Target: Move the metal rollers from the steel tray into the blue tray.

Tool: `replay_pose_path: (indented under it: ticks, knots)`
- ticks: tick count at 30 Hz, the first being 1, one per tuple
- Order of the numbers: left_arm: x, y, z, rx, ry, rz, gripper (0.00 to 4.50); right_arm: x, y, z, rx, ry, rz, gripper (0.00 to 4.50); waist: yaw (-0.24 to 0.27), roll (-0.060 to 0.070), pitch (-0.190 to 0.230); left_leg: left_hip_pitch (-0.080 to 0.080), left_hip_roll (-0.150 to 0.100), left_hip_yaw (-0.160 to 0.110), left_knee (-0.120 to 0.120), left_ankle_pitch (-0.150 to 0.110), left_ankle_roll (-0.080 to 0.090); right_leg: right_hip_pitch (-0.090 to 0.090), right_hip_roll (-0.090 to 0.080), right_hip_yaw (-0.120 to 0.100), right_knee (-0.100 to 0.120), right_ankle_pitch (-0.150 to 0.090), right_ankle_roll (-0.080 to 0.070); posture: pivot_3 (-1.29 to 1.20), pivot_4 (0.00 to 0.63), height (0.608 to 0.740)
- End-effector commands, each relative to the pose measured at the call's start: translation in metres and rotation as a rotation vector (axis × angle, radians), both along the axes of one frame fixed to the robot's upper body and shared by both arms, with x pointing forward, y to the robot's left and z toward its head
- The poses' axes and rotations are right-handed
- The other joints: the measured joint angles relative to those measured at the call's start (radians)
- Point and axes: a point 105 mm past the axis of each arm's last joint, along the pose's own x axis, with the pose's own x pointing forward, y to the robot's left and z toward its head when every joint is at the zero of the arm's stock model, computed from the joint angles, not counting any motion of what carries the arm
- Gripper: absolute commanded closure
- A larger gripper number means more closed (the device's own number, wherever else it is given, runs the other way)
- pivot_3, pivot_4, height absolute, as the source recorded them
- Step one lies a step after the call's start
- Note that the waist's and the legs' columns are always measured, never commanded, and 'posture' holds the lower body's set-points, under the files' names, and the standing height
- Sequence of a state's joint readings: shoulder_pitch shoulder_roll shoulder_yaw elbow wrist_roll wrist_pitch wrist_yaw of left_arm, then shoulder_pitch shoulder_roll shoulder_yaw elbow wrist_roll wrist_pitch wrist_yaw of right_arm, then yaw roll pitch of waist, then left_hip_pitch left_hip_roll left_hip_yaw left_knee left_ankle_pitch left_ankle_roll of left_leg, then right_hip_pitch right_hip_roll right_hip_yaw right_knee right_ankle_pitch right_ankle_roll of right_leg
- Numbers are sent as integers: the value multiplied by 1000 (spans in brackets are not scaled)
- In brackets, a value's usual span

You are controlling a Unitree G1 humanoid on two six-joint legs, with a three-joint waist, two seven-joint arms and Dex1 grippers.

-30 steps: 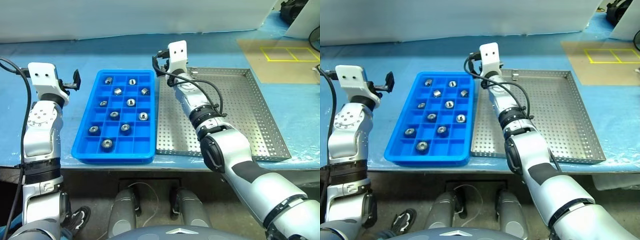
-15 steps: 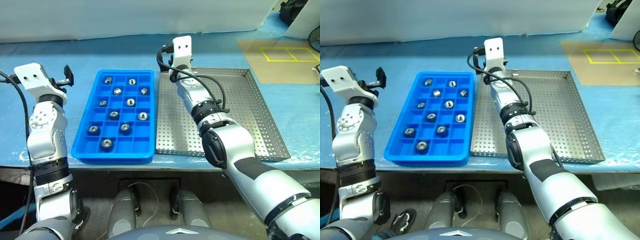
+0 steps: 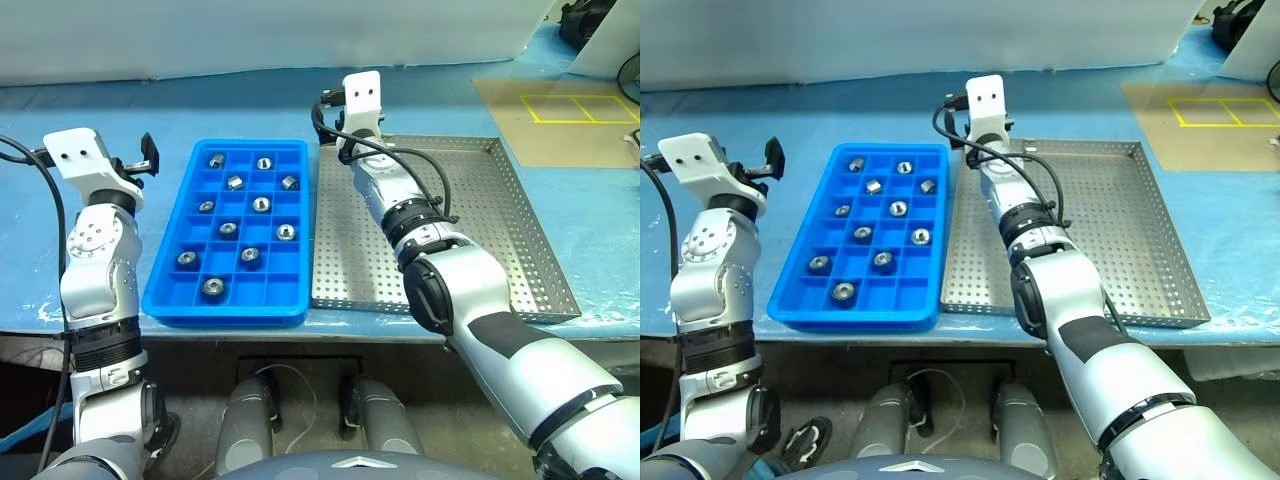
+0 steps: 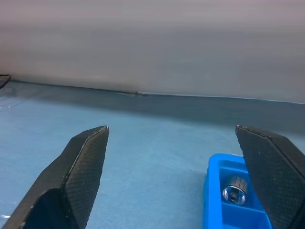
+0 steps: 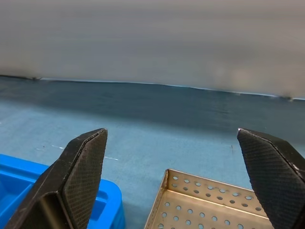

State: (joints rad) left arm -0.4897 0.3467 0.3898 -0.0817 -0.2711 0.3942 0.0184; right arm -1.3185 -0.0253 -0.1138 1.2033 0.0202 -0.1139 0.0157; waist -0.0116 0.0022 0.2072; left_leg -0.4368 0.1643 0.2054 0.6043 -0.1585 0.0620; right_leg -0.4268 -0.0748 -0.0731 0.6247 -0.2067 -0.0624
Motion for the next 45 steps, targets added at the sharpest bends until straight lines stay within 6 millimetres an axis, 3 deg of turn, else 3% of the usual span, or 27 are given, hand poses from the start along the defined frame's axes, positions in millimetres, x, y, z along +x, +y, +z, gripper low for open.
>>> replay_pose_path:
  ticks: [1,6,14,21,29,35,39,45]
  knots:
    - [0,-6,14,26,-48,-26,0,-1,-1,21,12,-68,2,19,0,0,0,0,0,0,0,0,0,0,0,0,0,0,0,-228,150,740]
    - [10,-15,11,52,-17,-88,0,-1,-8,20,5,-76,-6,19,-1,0,0,0,0,0,0,0,0,0,0,0,0,0,0,-251,150,740]
    - [30,-61,10,138,2,-296,0,0,-21,11,-50,-64,10,19,-1,0,0,0,0,0,1,0,0,0,0,0,0,0,0,-251,150,740]
    - [25,-92,3,185,8,-442,0,-7,-12,-5,-191,-56,145,19,-3,0,0,0,0,0,1,0,1,0,0,0,0,0,-1,-255,150,740]
    - [12,-90,-10,215,53,-510,0,-36,-4,-32,-345,-67,486,19,1,0,0,0,1,0,1,0,2,1,0,0,0,0,-1,-271,150,740]
    - [1,-101,-11,234,51,-589,0,-31,-31,-36,-469,-69,421,19,-1,0,0,2,1,0,3,1,3,3,0,0,0,2,-4,-291,150,740]
    - [-8,-114,-8,238,29,-668,0,-38,-24,-34,-533,-110,488,19,-6,0,0,4,2,0,3,1,3,3,0,0,0,2,-4,-309,150,740]
    - [-14,-116,-15,256,57,-719,0,-46,-25,-33,-558,-135,553,19,-8,0,0,3,3,0,3,1,3,3,2,0,0,2,-4,-341,150,740]
